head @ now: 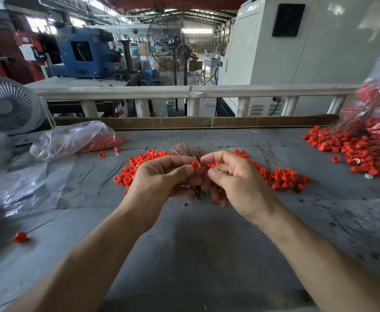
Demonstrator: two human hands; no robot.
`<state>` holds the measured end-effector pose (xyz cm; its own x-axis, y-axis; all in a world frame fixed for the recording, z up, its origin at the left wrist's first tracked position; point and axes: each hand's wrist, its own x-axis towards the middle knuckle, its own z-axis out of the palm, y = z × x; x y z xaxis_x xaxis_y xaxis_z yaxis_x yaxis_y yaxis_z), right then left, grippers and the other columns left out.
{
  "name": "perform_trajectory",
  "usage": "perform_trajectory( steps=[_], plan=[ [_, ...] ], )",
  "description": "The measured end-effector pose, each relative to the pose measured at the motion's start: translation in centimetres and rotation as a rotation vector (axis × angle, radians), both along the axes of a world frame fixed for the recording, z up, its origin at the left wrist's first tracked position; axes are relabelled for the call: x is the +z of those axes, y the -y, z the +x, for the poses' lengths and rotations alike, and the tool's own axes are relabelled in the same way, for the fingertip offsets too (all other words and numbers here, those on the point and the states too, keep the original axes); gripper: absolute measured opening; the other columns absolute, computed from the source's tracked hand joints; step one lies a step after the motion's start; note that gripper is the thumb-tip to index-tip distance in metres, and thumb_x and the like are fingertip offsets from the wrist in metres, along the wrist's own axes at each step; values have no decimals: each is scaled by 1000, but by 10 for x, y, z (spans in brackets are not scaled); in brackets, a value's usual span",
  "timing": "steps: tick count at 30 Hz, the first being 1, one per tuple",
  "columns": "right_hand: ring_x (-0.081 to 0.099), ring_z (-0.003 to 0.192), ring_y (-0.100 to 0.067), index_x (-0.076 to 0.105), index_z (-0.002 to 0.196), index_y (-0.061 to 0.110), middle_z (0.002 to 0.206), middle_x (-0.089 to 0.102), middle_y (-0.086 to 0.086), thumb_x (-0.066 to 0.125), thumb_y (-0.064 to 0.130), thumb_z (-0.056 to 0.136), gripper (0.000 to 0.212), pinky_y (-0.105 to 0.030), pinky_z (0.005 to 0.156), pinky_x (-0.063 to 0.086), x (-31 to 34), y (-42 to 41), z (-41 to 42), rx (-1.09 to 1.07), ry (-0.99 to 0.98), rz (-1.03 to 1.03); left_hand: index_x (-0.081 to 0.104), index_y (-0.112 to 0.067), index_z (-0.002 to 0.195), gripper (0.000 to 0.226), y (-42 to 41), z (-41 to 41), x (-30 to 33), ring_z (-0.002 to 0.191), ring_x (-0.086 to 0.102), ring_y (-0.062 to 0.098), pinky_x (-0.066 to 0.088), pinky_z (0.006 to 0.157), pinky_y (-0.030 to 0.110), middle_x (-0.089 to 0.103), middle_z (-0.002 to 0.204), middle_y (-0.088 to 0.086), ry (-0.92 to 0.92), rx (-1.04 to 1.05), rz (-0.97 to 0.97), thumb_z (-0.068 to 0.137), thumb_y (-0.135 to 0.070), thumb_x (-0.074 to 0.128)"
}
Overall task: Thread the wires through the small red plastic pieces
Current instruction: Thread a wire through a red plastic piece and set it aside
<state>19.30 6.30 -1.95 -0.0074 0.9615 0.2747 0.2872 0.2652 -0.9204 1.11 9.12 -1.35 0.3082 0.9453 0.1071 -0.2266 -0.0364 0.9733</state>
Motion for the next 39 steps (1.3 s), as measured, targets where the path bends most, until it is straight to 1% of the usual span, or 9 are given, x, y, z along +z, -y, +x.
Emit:
perform_trajectory(
  steps=[6, 10, 14, 17, 21, 25, 27, 33, 39],
  plan=[
    [70, 60, -29, 61, 118, 26, 80, 75, -6, 58, 12, 101, 21, -36, 47, 49, -2, -1, 0, 56, -10, -55, 74, -6, 107, 31, 1, -1, 1, 74, 75, 24, 56, 54, 26, 78, 102, 15, -8, -20, -7, 79, -20, 72],
    [74, 67, -33, 63, 117, 19, 82, 77, -6, 57, 11, 103, 17, -38, 51, 53, 1, 1, 0, 87, 1, -107, 71, -1, 108, 33, 1, 0, 1, 78, 75, 24, 62, 63, 31, 76, 103, 20, 29, -58, -51, 79, -17, 73],
    [74, 70, -23, 71, 103, 18, 84, 77, -3, 57, 13, 103, 15, -37, 57, 55, 6, -2, 7, -10, 9, -111, 68, 2, 109, 36, -1, 0, 1, 88, 77, 27, 63, 72, 30, 75, 103, 23, 92, -62, -101, 78, -15, 73],
    [67, 59, -7, 73, 86, 26, 75, 76, 10, 66, 18, 97, 15, -27, 52, 50, 3, -8, 23, -234, 261, -39, 68, 0, 108, 35, -1, -1, 1, 90, 77, 27, 62, 72, 29, 76, 102, 23, 97, -51, -108, 77, -15, 74],
    [67, 64, -7, 72, 72, 29, 65, 71, 14, 73, 24, 89, 18, -32, 67, 56, -5, -17, 47, -454, 503, -42, 68, 1, 108, 36, -1, -1, 0, 90, 77, 28, 63, 73, 30, 76, 102, 22, 77, -49, -121, 76, -14, 75],
    [63, 56, -5, 70, 66, 33, 57, 64, 22, 74, 25, 86, 22, -27, 54, 51, -11, -21, 60, -553, 623, -103, 68, 1, 107, 36, 0, 0, 1, 91, 77, 29, 64, 75, 31, 76, 102, 23, 67, -49, -132, 75, -15, 75],
    [65, 56, -6, 71, 68, 33, 60, 66, 19, 74, 24, 86, 21, -27, 54, 52, -14, -22, 60, -533, 615, -105, 68, 1, 106, 35, 1, 1, 1, 90, 77, 28, 64, 75, 31, 76, 102, 23, 63, -46, -138, 75, -14, 74],
    [64, 80, -6, 75, 90, 32, 87, 73, 16, 77, 26, 88, 6, -27, 75, 50, -17, -23, 34, -336, 665, 23, 69, 0, 103, 34, 2, 2, 1, 88, 77, 28, 64, 72, 30, 76, 100, 23, 68, -37, -145, 73, -15, 76],
    [65, 79, -12, 70, 90, 27, 80, 69, 12, 72, 40, 91, 13, -32, 72, 53, -22, -28, 16, -422, 689, 25, 69, -1, 103, 34, 1, 1, 0, 91, 77, 30, 63, 71, 30, 76, 101, 23, 58, -35, -139, 74, -17, 76]
  ],
)
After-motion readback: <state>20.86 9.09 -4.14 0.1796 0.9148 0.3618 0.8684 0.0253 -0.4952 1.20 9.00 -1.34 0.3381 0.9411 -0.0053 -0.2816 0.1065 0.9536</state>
